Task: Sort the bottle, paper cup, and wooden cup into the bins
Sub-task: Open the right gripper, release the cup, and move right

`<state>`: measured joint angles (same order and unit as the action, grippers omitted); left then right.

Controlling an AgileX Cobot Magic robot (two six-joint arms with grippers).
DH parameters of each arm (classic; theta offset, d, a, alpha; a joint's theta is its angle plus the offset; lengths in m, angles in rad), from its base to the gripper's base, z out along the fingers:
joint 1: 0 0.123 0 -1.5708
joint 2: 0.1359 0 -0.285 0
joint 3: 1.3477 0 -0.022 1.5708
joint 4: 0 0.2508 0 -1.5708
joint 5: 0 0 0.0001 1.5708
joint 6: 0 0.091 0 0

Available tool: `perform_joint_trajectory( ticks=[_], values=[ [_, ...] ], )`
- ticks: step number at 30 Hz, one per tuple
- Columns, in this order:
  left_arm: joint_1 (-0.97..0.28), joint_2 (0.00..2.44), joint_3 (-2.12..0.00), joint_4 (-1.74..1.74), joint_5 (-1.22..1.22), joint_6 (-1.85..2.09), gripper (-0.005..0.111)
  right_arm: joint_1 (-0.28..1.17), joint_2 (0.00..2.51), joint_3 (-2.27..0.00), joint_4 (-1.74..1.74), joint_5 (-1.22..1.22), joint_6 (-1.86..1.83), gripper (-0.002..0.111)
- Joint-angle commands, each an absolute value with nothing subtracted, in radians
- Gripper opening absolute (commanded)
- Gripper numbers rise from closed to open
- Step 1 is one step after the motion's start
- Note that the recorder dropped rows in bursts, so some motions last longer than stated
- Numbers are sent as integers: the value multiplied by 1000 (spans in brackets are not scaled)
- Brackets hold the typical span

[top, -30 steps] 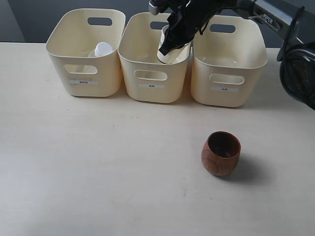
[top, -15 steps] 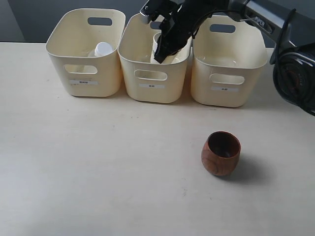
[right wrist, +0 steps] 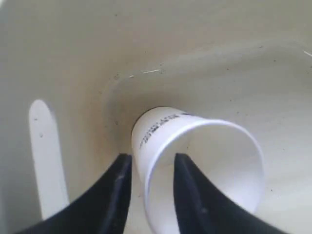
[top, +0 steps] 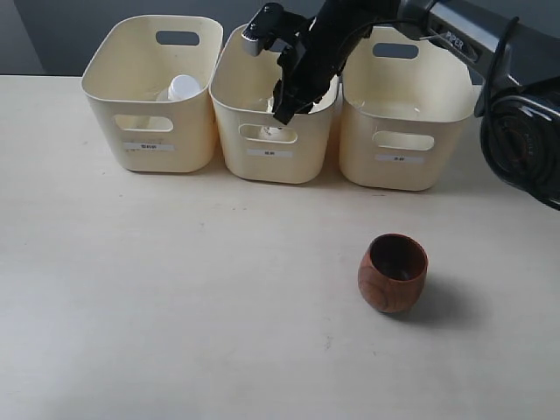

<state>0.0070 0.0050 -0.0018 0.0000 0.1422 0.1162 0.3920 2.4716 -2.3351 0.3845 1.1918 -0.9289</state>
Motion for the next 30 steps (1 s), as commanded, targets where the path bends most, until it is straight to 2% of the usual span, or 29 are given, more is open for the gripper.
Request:
perform_joint_trajectory(
  ticks=[1, 14, 21, 26, 30],
  values=[
    [7, 0, 0, 0, 135, 115, 0, 392, 2470, -2340, 391, 1196, -934, 35],
    [7, 0, 0, 0, 135, 115, 0, 392, 2441, -2340, 472, 1221, -953, 35],
    [7, 0, 0, 0, 135, 115, 0, 390, 2294, -2340, 462, 1221, -922, 35],
    [7, 0, 0, 0, 135, 115, 0, 390, 2188, -2333, 336, 1221, -810, 35],
    [7, 0, 0, 0, 135, 115, 0, 392, 2087, -2268, 330, 1221, -799, 35]
  ],
)
